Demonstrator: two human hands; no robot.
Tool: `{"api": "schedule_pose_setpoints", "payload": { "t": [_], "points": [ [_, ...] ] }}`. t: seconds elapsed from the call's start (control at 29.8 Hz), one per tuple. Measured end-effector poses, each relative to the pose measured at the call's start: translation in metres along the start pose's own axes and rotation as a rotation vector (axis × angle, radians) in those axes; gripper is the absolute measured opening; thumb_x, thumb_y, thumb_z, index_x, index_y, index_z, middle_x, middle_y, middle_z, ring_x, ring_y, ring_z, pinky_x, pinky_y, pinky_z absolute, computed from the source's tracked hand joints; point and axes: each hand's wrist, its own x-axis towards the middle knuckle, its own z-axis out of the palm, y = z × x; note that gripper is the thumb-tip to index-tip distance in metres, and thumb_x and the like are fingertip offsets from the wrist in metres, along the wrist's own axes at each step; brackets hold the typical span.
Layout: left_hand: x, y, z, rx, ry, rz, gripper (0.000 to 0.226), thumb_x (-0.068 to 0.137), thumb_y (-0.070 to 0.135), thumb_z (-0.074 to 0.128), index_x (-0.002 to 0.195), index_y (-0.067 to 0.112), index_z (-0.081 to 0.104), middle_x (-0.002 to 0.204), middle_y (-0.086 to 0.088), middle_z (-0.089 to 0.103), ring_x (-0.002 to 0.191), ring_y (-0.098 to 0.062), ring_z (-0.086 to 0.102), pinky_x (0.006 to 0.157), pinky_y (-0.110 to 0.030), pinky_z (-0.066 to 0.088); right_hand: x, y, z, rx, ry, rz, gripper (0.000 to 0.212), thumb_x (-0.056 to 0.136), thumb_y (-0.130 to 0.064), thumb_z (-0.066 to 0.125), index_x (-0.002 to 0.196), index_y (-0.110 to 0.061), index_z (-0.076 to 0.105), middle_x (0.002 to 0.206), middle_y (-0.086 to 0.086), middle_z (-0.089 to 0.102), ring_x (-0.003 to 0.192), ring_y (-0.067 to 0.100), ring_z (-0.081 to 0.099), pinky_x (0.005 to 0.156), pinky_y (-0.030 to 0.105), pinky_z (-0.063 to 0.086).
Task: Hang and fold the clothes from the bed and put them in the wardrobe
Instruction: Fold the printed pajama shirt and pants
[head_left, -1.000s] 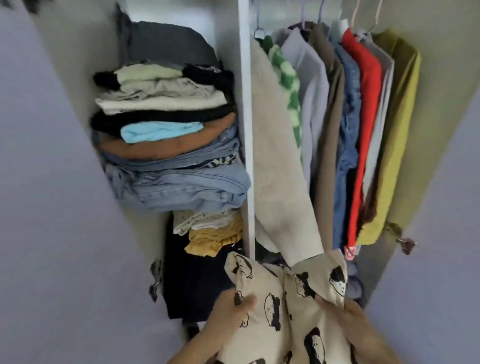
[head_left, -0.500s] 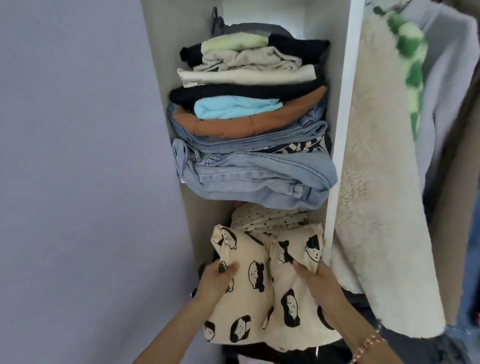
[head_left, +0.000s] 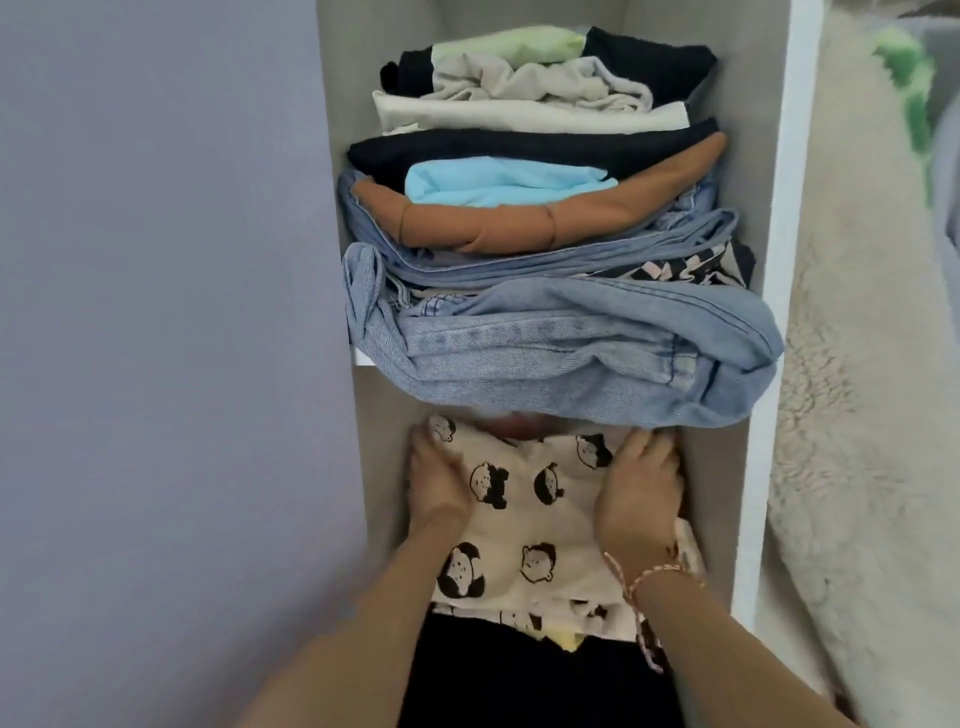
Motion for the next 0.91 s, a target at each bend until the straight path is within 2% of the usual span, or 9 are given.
{"api": "schedule_pose_setpoints", "payload": {
  "t": [0.07, 0.1, 0.17, 0.24, 0.34, 0.47, 0.64, 0.77, 0.91],
  "points": [
    [-0.008, -0.021, 0.024, 0.391, -0.232, 0.196, 0.058, 0.093, 0.042, 0.023, 0.138, 0.01, 0.04, 0.143, -0.018, 0.039, 0.131, -0.036, 0.04, 0.109, -0.05, 0.029, -0.017, 0.004, 0.034, -0.236, -0.137, -0.246, 0.075, 0.088, -0.051, 0.028, 0.143, -0.001, 0.026, 0.145, 0.03, 0.03, 0.13, 0.044, 0.036, 0.107, 0.054, 0.029],
    [-0.012, -0.034, 0.04, 0.566, -0.282, 0.322, 0.078, 0.089, 0.056, 0.0, 0.143, 0.012, 0.034, 0.151, -0.016, 0.027, 0.138, -0.034, 0.03, 0.113, -0.052, 0.017, -0.023, 0.013, 0.054, -0.296, -0.215, -0.326, 0.099, 0.076, -0.073, -0.007, 0.15, -0.01, 0.011, 0.155, 0.021, 0.007, 0.143, 0.036, 0.013, 0.115, 0.052, 0.008],
    [-0.013, -0.055, 0.06, 0.664, -0.415, 0.354, 0.09, 0.076, 0.065, -0.028, 0.15, 0.025, 0.003, 0.158, -0.003, -0.009, 0.145, -0.023, -0.005, 0.114, -0.049, -0.008, -0.022, 0.027, 0.069, -0.248, -0.391, -0.273, 0.125, 0.038, -0.075, -0.045, 0.148, -0.025, -0.012, 0.154, 0.005, -0.024, 0.143, 0.021, -0.019, 0.112, 0.046, -0.016],
    [-0.008, -0.06, 0.066, 0.637, -0.515, 0.246, 0.057, 0.095, 0.052, -0.004, 0.148, 0.032, -0.008, 0.155, 0.005, -0.02, 0.143, -0.017, -0.018, 0.112, -0.049, -0.013, -0.011, 0.035, 0.076, -0.277, -0.394, -0.249, 0.112, 0.048, -0.078, -0.037, 0.146, -0.03, -0.016, 0.15, 0.0, -0.031, 0.141, 0.017, -0.025, 0.11, 0.047, -0.02],
    [-0.002, -0.056, 0.065, 0.608, -0.516, 0.246, 0.05, 0.101, 0.043, 0.008, 0.148, 0.035, -0.007, 0.155, 0.006, -0.021, 0.143, -0.016, -0.018, 0.112, -0.05, -0.012, 0.002, 0.034, 0.074, -0.302, -0.365, -0.226, 0.076, 0.087, -0.069, 0.003, 0.148, -0.027, -0.013, 0.154, 0.001, -0.024, 0.142, 0.016, -0.024, 0.111, 0.047, -0.019],
    [-0.006, -0.058, 0.061, 0.633, -0.557, 0.234, 0.051, 0.101, 0.043, 0.009, 0.148, 0.034, -0.007, 0.155, 0.005, -0.02, 0.143, -0.017, -0.016, 0.113, -0.051, -0.009, -0.013, 0.041, 0.075, -0.249, -0.109, -0.18, 0.074, 0.09, -0.06, 0.002, 0.15, -0.017, 0.0, 0.157, 0.009, -0.014, 0.144, 0.023, -0.016, 0.112, 0.036, -0.018],
    [-0.006, -0.047, 0.059, 0.777, -0.523, 0.23, 0.053, 0.1, 0.044, 0.005, 0.15, 0.028, -0.001, 0.157, -0.001, -0.013, 0.145, -0.023, -0.01, 0.112, -0.056, -0.005, 0.004, 0.023, 0.051, -0.21, -0.419, 0.051, 0.078, 0.096, -0.051, 0.032, 0.15, -0.011, -0.008, 0.158, 0.01, -0.007, 0.145, 0.031, 0.001, 0.115, 0.039, 0.012],
    [-0.043, -0.036, 0.055, 0.561, -0.329, 0.311, 0.117, 0.058, 0.066, -0.042, 0.148, 0.023, 0.017, 0.158, -0.003, 0.007, 0.145, -0.02, -0.001, 0.115, -0.046, 0.0, 0.005, -0.004, 0.029, -0.255, -0.388, -0.104, 0.066, 0.098, -0.045, 0.03, 0.15, -0.012, 0.006, 0.158, 0.012, 0.004, 0.144, 0.031, 0.007, 0.116, 0.04, 0.012],
    [-0.092, -0.021, 0.036, 0.26, -0.341, 0.394, 0.073, 0.085, 0.046, -0.004, 0.147, 0.02, 0.024, 0.157, 0.0, 0.015, 0.145, -0.014, 0.003, 0.119, -0.036, 0.004, -0.039, 0.0, -0.004, -0.051, -0.356, -0.225, 0.052, 0.101, -0.033, 0.027, 0.149, -0.015, 0.016, 0.156, 0.01, 0.014, 0.144, 0.024, 0.016, 0.113, 0.034, 0.019]
  ]
}}
